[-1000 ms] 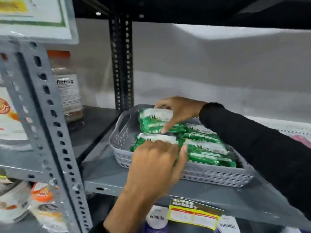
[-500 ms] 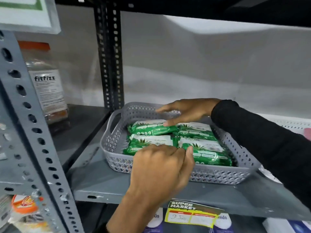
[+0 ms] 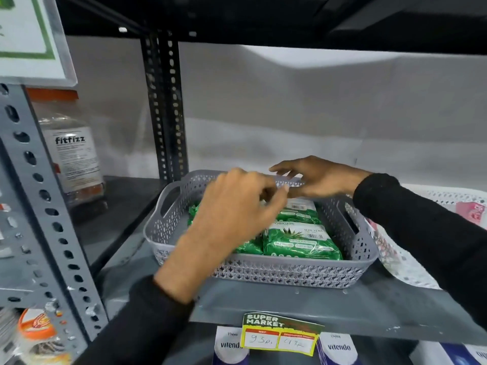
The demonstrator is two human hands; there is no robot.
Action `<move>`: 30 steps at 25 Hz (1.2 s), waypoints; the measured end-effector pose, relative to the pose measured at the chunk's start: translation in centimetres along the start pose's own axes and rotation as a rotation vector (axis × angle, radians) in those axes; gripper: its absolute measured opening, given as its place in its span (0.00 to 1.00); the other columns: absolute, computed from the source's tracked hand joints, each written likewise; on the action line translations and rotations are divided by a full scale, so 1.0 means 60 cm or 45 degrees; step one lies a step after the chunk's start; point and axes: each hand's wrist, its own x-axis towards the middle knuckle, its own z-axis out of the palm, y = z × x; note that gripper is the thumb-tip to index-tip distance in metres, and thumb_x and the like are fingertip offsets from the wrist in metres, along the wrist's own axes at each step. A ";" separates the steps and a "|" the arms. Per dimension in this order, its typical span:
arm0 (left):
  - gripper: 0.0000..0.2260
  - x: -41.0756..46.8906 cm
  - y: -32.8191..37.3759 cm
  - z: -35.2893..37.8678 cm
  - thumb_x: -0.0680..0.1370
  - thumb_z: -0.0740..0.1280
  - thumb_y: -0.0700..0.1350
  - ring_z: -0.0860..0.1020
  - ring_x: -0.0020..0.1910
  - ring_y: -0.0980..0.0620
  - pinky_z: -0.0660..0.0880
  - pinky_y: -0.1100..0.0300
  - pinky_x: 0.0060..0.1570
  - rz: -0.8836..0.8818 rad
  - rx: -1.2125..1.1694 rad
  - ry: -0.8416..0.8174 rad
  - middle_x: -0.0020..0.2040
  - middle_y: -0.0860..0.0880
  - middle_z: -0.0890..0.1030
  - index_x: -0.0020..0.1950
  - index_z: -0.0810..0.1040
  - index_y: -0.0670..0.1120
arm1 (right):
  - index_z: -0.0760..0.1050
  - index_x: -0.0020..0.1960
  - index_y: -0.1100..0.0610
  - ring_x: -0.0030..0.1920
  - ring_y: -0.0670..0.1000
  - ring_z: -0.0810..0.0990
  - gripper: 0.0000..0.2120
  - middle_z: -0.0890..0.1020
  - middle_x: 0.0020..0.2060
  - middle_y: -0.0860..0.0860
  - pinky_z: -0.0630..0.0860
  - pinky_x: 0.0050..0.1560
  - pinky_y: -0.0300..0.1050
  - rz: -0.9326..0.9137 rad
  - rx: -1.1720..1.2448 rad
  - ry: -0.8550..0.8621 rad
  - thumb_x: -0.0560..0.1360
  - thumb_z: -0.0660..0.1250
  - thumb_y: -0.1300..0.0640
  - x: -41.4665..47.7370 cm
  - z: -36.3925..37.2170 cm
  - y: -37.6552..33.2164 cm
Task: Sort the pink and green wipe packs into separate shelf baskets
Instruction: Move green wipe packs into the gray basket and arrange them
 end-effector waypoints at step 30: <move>0.31 0.075 -0.188 0.022 0.79 0.70 0.48 0.62 0.76 0.44 0.60 0.43 0.75 -0.289 0.232 -1.202 0.79 0.47 0.62 0.78 0.59 0.55 | 0.68 0.74 0.49 0.58 0.47 0.73 0.35 0.76 0.68 0.50 0.68 0.63 0.43 0.101 -0.110 -0.201 0.71 0.74 0.43 0.010 0.054 0.031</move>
